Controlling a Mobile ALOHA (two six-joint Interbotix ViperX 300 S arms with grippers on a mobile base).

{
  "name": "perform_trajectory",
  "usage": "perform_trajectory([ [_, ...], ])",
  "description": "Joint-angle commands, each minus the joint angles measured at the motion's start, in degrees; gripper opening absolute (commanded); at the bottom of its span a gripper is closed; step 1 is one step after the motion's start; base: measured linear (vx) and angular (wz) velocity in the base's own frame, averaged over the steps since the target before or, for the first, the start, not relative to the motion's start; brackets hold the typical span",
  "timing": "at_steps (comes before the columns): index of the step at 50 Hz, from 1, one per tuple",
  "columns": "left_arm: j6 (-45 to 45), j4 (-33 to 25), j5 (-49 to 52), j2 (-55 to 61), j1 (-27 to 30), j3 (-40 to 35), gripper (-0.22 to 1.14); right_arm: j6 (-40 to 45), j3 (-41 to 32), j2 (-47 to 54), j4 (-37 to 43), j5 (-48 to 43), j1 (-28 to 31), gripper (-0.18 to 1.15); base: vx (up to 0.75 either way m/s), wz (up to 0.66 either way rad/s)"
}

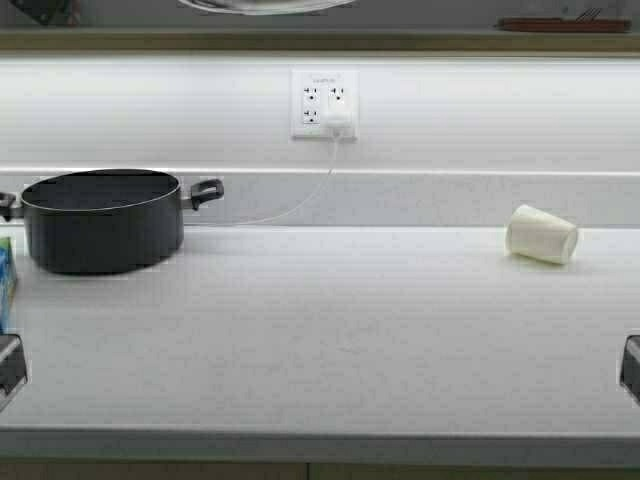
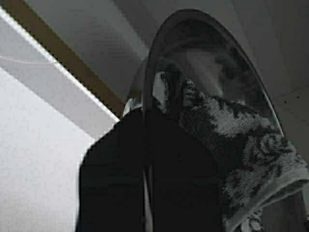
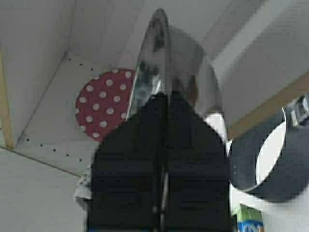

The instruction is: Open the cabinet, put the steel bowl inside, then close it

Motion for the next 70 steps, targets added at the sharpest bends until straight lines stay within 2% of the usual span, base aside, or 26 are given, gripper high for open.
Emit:
perform_trajectory([
  [1,0.53,0.44,-1.76,2.46,-1.49,-4.92,0.03,-0.26,-4.57,2.81,-0.44,-0.09,2.55,0.07,0.11,0.0],
  [10,0.53,0.44,-2.02,5.98,-1.49,-9.05,0.03,-0.18,-10.02,7.12,-0.44,0.18,2.11,0.07,0.16,0.01],
  [22,0.44,-1.14,-4.57,8.53,-1.14,-11.78,0.03,0.0,-13.18,10.28,0.0,0.79,1.23,0.07,0.17,0.01],
  [34,0.35,-3.96,-3.43,18.28,-0.97,-21.62,0.03,-0.62,-21.53,16.96,-0.26,12.13,-1.67,0.07,0.13,0.0],
  [41,0.26,-5.98,-1.93,24.35,-1.05,-26.1,0.03,-0.88,-25.4,19.95,-0.35,14.41,-1.85,0.07,0.08,0.02],
  [53,0.26,-8.44,-1.93,29.71,-0.26,-28.74,0.03,-0.88,-28.74,24.26,-0.18,15.03,-2.9,0.07,0.04,0.01],
  [70,0.62,-8.7,-2.37,31.9,0.09,-30.76,0.04,-0.97,-29.88,28.48,-0.18,14.94,-4.13,0.09,-0.06,-0.01],
])
